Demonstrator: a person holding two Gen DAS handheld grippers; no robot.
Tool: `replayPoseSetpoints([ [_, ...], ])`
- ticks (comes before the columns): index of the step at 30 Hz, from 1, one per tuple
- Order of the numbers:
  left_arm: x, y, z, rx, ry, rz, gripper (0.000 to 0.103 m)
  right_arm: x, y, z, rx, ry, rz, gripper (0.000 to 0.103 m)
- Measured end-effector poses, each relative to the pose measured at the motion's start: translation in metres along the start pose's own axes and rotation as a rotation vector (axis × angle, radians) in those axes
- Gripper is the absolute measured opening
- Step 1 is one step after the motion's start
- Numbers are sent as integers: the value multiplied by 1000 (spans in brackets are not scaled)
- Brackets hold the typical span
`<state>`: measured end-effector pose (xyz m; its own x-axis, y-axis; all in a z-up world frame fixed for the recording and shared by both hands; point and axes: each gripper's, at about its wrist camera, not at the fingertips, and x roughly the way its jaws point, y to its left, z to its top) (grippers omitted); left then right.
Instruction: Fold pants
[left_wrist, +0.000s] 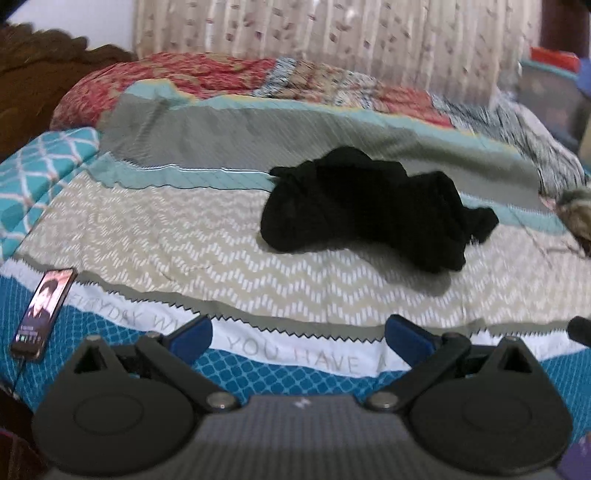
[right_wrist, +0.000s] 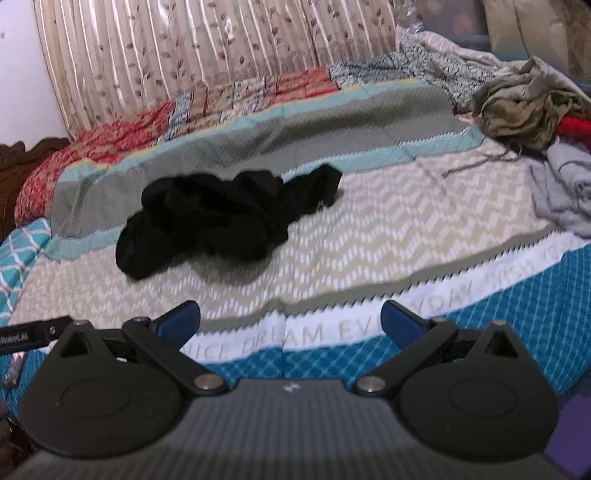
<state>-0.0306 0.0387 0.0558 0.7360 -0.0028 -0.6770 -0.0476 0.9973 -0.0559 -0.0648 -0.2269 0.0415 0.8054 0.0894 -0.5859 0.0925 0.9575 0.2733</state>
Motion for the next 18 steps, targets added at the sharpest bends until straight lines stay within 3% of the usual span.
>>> replayPoseSetpoints([
  [4, -2, 3, -9, -5, 41, 11, 103, -5, 5, -7, 9, 4, 18, 103],
  [10, 3, 1, -17, 6, 98, 31, 103, 7, 16, -20, 5, 76, 52, 103],
  [18, 10, 1, -20, 2, 149, 47, 103, 7, 12, -20, 29, 80, 42, 103],
])
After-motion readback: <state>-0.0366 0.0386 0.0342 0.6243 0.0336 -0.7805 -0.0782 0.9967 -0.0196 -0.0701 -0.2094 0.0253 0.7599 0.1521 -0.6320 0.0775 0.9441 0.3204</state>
